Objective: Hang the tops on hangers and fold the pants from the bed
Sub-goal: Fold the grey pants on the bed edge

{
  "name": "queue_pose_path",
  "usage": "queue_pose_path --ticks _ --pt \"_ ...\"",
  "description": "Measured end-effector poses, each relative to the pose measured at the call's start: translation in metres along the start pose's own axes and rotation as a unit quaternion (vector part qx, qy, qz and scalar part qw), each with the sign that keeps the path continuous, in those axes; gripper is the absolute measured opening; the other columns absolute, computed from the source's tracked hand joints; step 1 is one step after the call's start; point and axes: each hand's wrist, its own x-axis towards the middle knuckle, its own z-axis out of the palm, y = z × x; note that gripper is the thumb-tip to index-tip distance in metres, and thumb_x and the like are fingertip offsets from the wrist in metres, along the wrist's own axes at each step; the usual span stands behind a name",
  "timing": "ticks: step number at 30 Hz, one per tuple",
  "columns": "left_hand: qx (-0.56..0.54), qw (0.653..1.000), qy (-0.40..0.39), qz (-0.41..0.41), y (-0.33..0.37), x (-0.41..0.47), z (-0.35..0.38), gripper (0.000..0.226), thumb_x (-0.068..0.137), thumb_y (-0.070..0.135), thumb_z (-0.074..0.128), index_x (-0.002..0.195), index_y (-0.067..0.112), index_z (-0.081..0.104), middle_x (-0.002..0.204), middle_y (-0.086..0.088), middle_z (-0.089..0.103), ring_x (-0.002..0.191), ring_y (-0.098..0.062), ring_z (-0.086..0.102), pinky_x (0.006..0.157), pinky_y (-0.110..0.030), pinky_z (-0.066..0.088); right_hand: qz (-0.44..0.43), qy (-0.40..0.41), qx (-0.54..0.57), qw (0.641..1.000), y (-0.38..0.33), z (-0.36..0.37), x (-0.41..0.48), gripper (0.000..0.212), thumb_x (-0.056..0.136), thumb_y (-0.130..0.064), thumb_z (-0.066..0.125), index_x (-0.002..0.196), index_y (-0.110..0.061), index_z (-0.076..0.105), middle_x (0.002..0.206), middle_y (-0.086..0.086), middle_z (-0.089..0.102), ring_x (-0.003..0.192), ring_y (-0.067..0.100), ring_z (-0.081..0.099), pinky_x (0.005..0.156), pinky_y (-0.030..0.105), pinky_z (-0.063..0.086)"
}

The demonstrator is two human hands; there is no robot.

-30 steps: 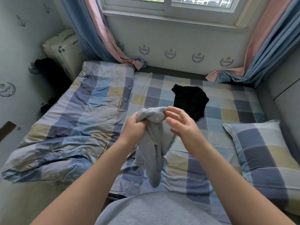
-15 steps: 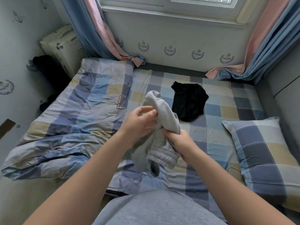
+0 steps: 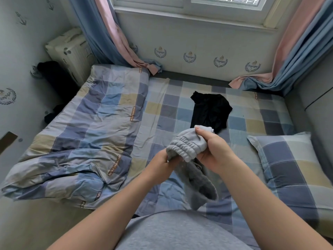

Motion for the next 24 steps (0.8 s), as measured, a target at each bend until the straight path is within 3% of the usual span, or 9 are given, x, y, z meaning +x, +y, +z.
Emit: queue_pose_path --ticks 3,6,8,10,12,14,17,21,24 --pt "-0.019 0.998 0.051 0.014 0.005 0.006 -0.011 0.018 0.096 0.021 0.056 0.104 0.014 0.070 0.096 0.001 0.073 0.091 -0.010 0.064 0.085 -0.040 0.052 0.014 -0.021 0.046 0.999 -0.011 -0.008 -0.001 0.034 0.104 -0.021 0.049 0.118 0.009 0.058 0.108 0.030 0.071 0.088 0.034 0.075 0.063 0.038 0.062" --pt "0.014 0.996 0.087 0.014 0.013 0.009 -0.023 0.017 0.098 0.008 0.054 0.084 -0.002 0.058 0.069 -0.004 0.052 0.064 -0.010 0.045 0.061 -0.035 0.037 0.016 0.014 0.061 0.998 -0.012 -0.018 0.005 0.034 0.103 -0.024 0.049 0.118 0.005 0.057 0.108 0.024 0.070 0.086 0.031 0.073 0.067 0.037 0.061" --pt "0.036 0.995 0.090 0.002 0.021 0.011 -0.029 0.018 0.097 0.005 0.054 0.083 -0.006 0.057 0.068 -0.005 0.050 0.063 -0.013 0.043 0.059 -0.033 0.034 -0.029 0.080 -0.047 0.995 -0.008 -0.030 0.014 0.038 0.100 -0.026 0.056 0.133 -0.006 0.054 0.118 0.010 0.063 0.104 0.025 0.065 0.083 0.040 0.057" --pt "0.047 0.995 0.080 -0.019 0.028 0.013 -0.032 0.021 0.097 0.006 0.054 0.084 -0.010 0.059 0.069 -0.009 0.051 0.064 -0.015 0.044 0.059 -0.031 0.034 -0.086 0.095 -0.185 0.974 -0.005 -0.036 0.016 0.057 0.095 -0.032 0.065 0.147 -0.022 0.044 0.133 -0.002 0.053 0.122 0.018 0.051 0.095 0.041 0.044" --pt "0.053 0.995 0.077 -0.035 0.035 0.015 -0.033 0.023 0.096 0.007 0.055 0.080 -0.010 0.060 0.066 -0.007 0.050 0.061 -0.014 0.043 0.057 -0.028 0.032 -0.125 0.011 -0.292 0.948 -0.003 -0.034 0.014 0.066 0.088 -0.040 0.072 0.147 -0.030 0.043 0.139 -0.007 0.051 0.124 0.011 0.051 0.094 0.035 0.041" --pt "0.081 0.994 0.070 -0.030 0.042 0.015 -0.033 0.029 0.094 0.007 0.057 0.065 0.006 0.059 0.054 0.010 0.050 0.051 -0.006 0.040 0.052 -0.024 0.032 -0.142 -0.091 -0.415 0.894 0.004 -0.028 0.012 0.063 0.083 -0.038 0.079 0.139 -0.031 0.052 0.135 -0.007 0.058 0.124 0.007 0.054 0.090 0.022 0.044" --pt "0.108 0.993 0.050 -0.016 0.055 0.011 -0.033 0.031 0.091 0.007 0.061 0.062 0.019 0.063 0.047 0.017 0.051 0.045 0.001 0.041 0.047 -0.015 0.031 -0.184 -0.139 -0.554 0.800 0.022 -0.015 0.013 0.041 0.087 -0.022 0.075 0.126 -0.029 0.061 0.116 -0.011 0.068 0.110 0.003 0.061 0.084 0.013 0.045" --pt "0.169 0.984 0.056 0.017 0.058 0.009 -0.043 0.013 0.087 0.008 0.064 0.081 0.016 0.071 0.067 0.005 0.066 0.060 -0.007 0.053 0.057 -0.025 0.041 -0.264 -0.071 -0.607 0.746 0.034 -0.004 0.019 0.012 0.090 -0.011 0.056 0.097 -0.019 0.060 0.077 -0.001 0.061 0.068 0.014 0.054 0.062 0.033 0.042" --pt "0.277 0.956 0.080 0.048 0.044 0.012 -0.052 0.013 0.086 0.006 0.065 0.084 0.019 0.065 0.073 0.008 0.060 0.069 -0.011 0.055 0.061 -0.027 0.042 -0.287 -0.041 -0.601 0.745 0.034 -0.002 0.028 0.012 0.092 -0.008 0.047 0.087 -0.014 0.056 0.071 0.005 0.058 0.063 0.020 0.051 0.057 0.037 0.038"
